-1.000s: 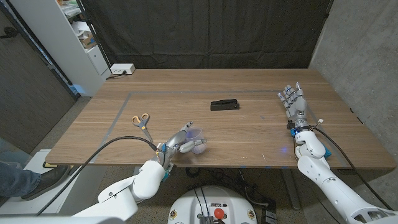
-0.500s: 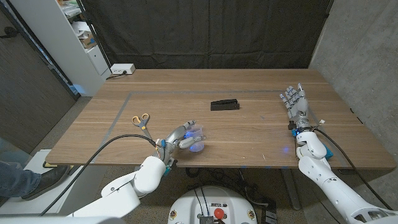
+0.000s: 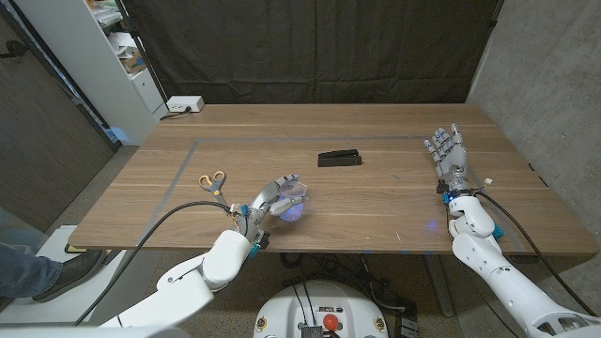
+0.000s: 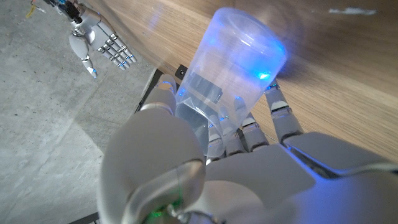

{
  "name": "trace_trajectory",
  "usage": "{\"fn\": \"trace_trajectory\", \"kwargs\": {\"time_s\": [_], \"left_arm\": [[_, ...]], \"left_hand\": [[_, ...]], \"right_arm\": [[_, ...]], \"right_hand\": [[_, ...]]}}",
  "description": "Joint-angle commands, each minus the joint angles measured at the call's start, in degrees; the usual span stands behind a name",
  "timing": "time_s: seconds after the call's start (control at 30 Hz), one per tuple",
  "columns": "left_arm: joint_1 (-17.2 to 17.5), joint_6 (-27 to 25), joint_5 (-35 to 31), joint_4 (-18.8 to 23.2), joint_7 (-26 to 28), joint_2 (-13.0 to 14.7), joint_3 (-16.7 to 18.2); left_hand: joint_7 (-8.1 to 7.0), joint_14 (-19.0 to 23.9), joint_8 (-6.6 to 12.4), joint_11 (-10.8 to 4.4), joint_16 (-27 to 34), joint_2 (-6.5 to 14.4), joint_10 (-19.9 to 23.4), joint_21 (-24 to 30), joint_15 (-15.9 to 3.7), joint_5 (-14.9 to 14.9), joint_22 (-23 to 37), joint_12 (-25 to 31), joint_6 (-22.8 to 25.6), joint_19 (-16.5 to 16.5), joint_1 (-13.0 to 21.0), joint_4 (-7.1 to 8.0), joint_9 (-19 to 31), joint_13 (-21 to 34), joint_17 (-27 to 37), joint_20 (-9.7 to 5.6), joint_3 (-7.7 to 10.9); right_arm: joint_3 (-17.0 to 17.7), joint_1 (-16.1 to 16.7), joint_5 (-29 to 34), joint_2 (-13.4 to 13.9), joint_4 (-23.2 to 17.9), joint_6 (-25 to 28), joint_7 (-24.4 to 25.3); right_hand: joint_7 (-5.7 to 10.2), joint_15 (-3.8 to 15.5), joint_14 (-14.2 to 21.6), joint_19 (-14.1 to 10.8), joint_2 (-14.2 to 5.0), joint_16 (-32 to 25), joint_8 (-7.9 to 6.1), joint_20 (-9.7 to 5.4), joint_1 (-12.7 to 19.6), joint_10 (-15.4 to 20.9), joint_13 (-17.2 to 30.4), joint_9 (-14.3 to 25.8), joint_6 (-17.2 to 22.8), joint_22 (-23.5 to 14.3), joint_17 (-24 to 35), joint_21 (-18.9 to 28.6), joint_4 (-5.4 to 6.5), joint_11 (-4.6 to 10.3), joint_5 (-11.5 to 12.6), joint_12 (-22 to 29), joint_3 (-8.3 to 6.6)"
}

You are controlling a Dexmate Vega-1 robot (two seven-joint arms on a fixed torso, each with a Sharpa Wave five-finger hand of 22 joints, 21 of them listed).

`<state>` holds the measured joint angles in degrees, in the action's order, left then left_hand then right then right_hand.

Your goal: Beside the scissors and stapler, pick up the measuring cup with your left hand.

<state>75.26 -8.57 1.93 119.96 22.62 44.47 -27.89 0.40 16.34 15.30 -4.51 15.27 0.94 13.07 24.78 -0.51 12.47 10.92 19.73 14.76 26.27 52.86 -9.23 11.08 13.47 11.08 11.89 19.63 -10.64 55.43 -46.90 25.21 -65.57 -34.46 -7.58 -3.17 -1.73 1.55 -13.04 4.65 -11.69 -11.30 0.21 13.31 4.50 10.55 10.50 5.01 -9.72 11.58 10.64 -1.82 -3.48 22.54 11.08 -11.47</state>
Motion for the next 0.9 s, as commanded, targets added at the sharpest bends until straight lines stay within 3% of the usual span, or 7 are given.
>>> {"fn": "trace_trajectory", "kwargs": {"time_s": [0.03, 0.23, 0.3, 0.53, 0.73, 0.9], "left_arm": [[-0.98, 3.26, 2.67, -2.66, -1.17, -0.79, 1.13], [-1.7, 4.31, 5.69, -3.23, -5.06, 0.27, 1.18], [-1.9, 1.57, 4.38, -1.93, -4.27, 0.58, 0.72], [-1.7, 3.26, 4.94, -2.03, -4.16, 0.71, 1.06], [-2.04, 3.74, 4.76, -1.9, -4.26, 0.83, 1.03], [-2.22, 2.94, 4.7, -1.03, -4.32, 1.31, 1.49]], "left_hand": [[-0.36, 0.88, 0.27, -0.03, 0.04, 0.13, 0.66, 0.33, -0.08, -0.42, 0.11, 0.06, 0.79, 1.42, 1.97, -0.47, 0.12, 0.32, 0.13, 0.16, 0.95], [-0.01, 0.78, 0.08, 0.06, -0.21, 0.33, 1.1, 0.66, 0.24, -0.84, 0.02, 0.05, 0.98, 2.75, 4.18, -0.96, 0.21, 0.52, 0.13, 0.18, 1.6], [0.05, 0.49, 0.0, 0.8, -0.31, 0.43, 0.44, 0.85, 0.49, -1.11, -0.02, -0.24, 1.0, 3.47, 4.63, -0.8, 0.27, 0.67, 0.22, 0.13, 1.6], [0.07, 1.58, 0.21, 0.3, 0.35, 0.62, 1.13, 1.79, 0.58, -1.78, -0.11, 0.1, 2.28, 6.65, 5.53, -0.32, 0.46, 1.43, 0.77, -0.01, 1.35], [0.26, 4.42, 0.74, 0.68, 2.19, 1.35, 3.22, 2.74, 0.34, -1.8, -0.26, 1.29, 3.91, 10.05, 6.78, -0.15, 0.89, 2.76, 1.82, -0.36, 1.24], [0.36, 4.28, 0.89, 0.89, 2.48, 1.6, 2.91, 2.93, 0.7, -1.71, -0.36, 1.34, 4.29, 11.02, 7.39, -0.13, 1.1, 3.34, 2.27, -0.29, 1.14]], "right_arm": [[-0.59, -0.4, 1.45, 0.18, -0.99, 0.74, 2.01], [-0.72, -0.53, 1.74, 0.14, -1.23, 0.64, 2.36], [-0.7, -0.42, 1.77, 0.15, -1.44, 0.61, 2.54], [-0.66, -0.25, 1.77, 0.19, -1.69, 0.64, 2.82], [-0.63, -0.02, 1.74, 0.32, -1.97, 0.78, 2.98], [-0.59, 0.01, 1.92, 0.59, -2.52, 1.01, 3.34]], "right_hand": [[0.58, -0.37, 0.46, -0.33, 0.19, -0.5, 0.1, 0.49, 0.05, 0.34, 0.07, 0.27, 0.06, -0.16, 0.35, 0.42, 0.18, -0.29, 0.23, 0.01, 0.17], [0.58, -0.37, 0.5, -0.34, 0.17, -0.51, 0.09, 0.5, 0.08, 0.38, 0.08, 0.27, 0.06, -0.16, 0.35, 0.43, 0.16, -0.29, 0.26, 0.02, 0.19], [0.56, -0.4, 0.51, -0.32, 0.16, -0.51, 0.09, 0.53, 0.09, 0.38, 0.08, 0.27, 0.07, -0.16, 0.36, 0.42, 0.16, -0.34, 0.27, 0.02, 0.2], [0.54, -0.43, 0.5, -0.33, 0.12, -0.49, 0.09, 0.54, 0.13, 0.4, 0.08, 0.27, 0.06, -0.16, 0.36, 0.43, 0.13, -0.34, 0.31, 0.02, 0.23], [0.58, -0.4, 0.51, -0.34, 0.09, -0.48, 0.1, 0.58, 0.16, 0.42, 0.09, 0.27, 0.04, -0.17, 0.37, 0.43, 0.11, -0.4, 0.33, 0.02, 0.26], [0.57, -0.47, 0.53, -0.34, 0.07, -0.48, 0.1, 0.59, 0.18, 0.42, 0.09, 0.27, 0.04, -0.17, 0.38, 0.43, 0.1, -0.33, 0.36, 0.02, 0.29]]}}
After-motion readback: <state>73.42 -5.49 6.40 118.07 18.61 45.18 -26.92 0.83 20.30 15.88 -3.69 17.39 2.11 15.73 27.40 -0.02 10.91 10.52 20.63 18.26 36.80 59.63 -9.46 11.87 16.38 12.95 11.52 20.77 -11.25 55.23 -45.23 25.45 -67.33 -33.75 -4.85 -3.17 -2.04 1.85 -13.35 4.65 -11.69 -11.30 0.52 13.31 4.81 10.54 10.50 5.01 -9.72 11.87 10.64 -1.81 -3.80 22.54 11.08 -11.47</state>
